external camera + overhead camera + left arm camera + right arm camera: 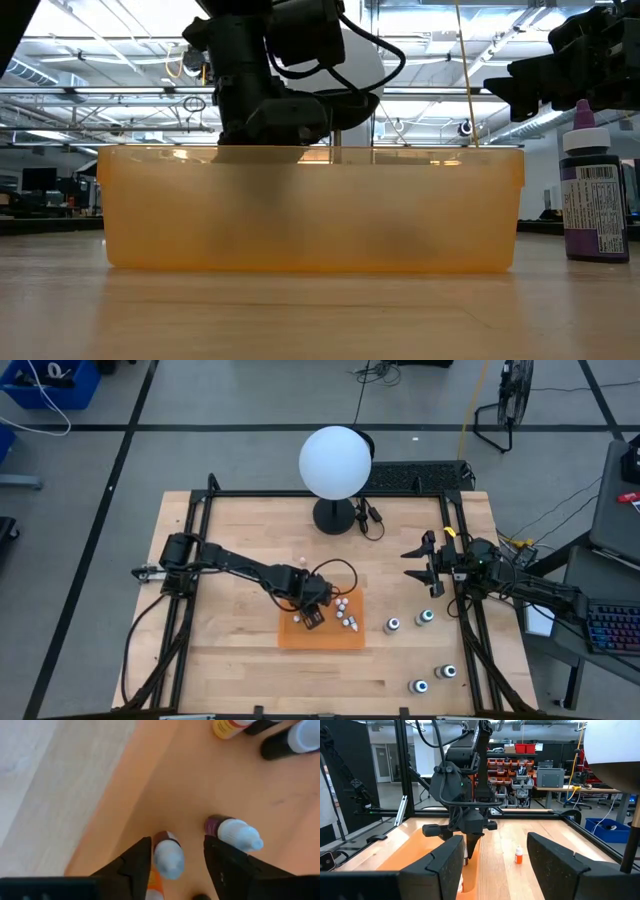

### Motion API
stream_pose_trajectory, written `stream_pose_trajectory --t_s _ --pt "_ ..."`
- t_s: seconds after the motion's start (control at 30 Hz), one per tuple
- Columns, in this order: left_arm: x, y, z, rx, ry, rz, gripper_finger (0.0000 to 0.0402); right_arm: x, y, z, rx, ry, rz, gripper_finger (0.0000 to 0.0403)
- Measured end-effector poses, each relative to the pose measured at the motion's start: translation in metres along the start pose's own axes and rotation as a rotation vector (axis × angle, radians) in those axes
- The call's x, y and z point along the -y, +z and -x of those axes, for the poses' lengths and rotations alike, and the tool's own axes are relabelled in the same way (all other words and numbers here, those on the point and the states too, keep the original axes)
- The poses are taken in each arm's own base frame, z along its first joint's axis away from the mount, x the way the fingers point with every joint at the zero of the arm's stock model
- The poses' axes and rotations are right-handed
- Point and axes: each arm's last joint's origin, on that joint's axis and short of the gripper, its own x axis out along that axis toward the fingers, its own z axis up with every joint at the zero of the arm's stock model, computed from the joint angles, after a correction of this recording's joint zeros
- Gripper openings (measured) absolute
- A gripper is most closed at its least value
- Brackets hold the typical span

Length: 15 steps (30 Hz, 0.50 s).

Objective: Pick & Place food coloring
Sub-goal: Put the small orange food coloring bottle into the orange container

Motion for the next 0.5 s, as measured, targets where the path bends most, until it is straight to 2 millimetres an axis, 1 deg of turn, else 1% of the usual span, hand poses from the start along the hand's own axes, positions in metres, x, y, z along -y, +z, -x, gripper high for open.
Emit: stream_pose_trajectory --t_s 0.1,0.2,0.37,0.5 --pt "-0.001 0.001 0.006 -0.011 -0.028 0.003 0.0195 0.0 0.0 0.0 0.0 0.0 0.0 0.0207" --pt "0.0 0.004 0.02 -0.004 -0.042 0.007 0.0197 0.0 0.0 0.0 0.0 0.0 0.0 0.0207" --pt "-0.002 0.014 0.054 0.075 -0.026 -0.028 0.0186 0.0 0.0 0.0 0.001 0.0 0.001 0.0206" --pt "-0.012 0.017 0.086 0.172 0.074 -0.055 0.0173 0.0 0.0 0.0 0.0 0.0 0.0 0.0207"
